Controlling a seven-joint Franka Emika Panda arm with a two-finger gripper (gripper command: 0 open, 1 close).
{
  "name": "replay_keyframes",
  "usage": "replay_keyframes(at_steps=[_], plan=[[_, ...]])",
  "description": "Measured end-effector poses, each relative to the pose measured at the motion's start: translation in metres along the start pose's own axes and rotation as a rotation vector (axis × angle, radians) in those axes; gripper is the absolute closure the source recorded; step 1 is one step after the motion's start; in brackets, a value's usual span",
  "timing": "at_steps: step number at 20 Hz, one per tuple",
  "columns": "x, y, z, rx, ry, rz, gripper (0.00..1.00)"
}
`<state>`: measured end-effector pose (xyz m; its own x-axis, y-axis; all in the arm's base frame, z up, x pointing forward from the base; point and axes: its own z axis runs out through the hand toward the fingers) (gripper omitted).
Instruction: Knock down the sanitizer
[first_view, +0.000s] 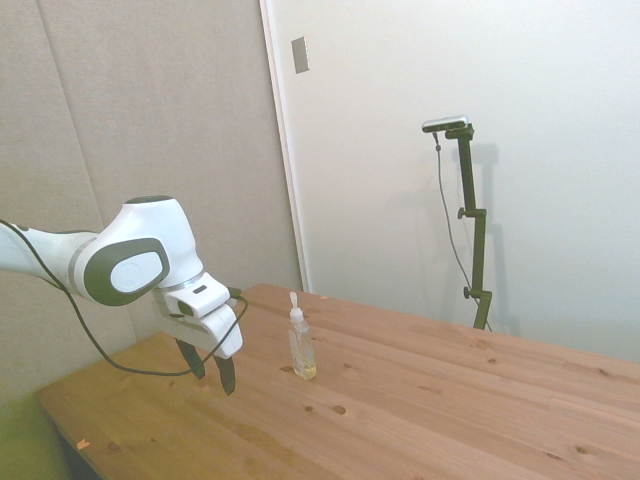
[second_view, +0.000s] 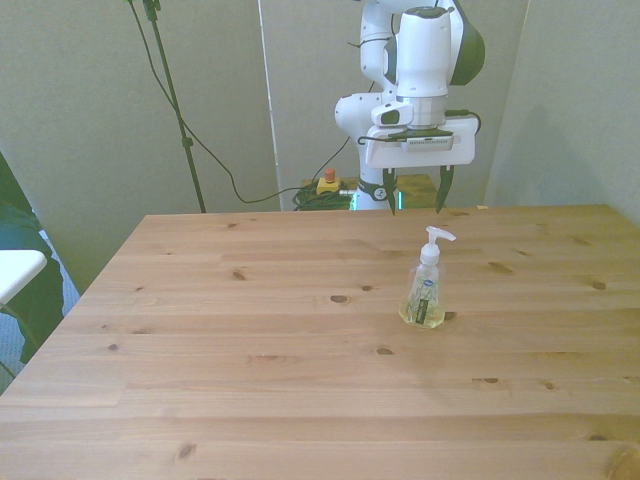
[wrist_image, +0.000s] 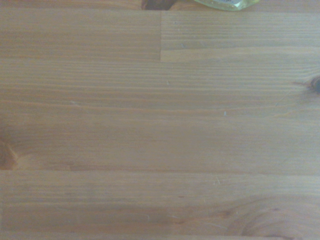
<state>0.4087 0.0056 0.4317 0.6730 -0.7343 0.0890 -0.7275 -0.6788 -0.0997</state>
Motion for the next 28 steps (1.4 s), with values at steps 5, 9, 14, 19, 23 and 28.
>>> replay_keyframes(at_steps=[5, 9, 14, 19, 23, 28], plan=[[0.004, -0.016, -0.001, 0.002, 0.004, 0.017, 1.00], [0.015, -0.045, 0.004, 0.008, 0.010, 0.064, 1.00], [0.030, -0.070, 0.008, 0.000, 0.020, 0.110, 1.00], [0.044, -0.086, 0.007, 0.001, 0.036, 0.137, 1.00], [0.051, -0.095, 0.011, -0.006, 0.042, 0.154, 1.00], [0.058, -0.101, 0.017, -0.023, 0.057, 0.178, 1.00]])
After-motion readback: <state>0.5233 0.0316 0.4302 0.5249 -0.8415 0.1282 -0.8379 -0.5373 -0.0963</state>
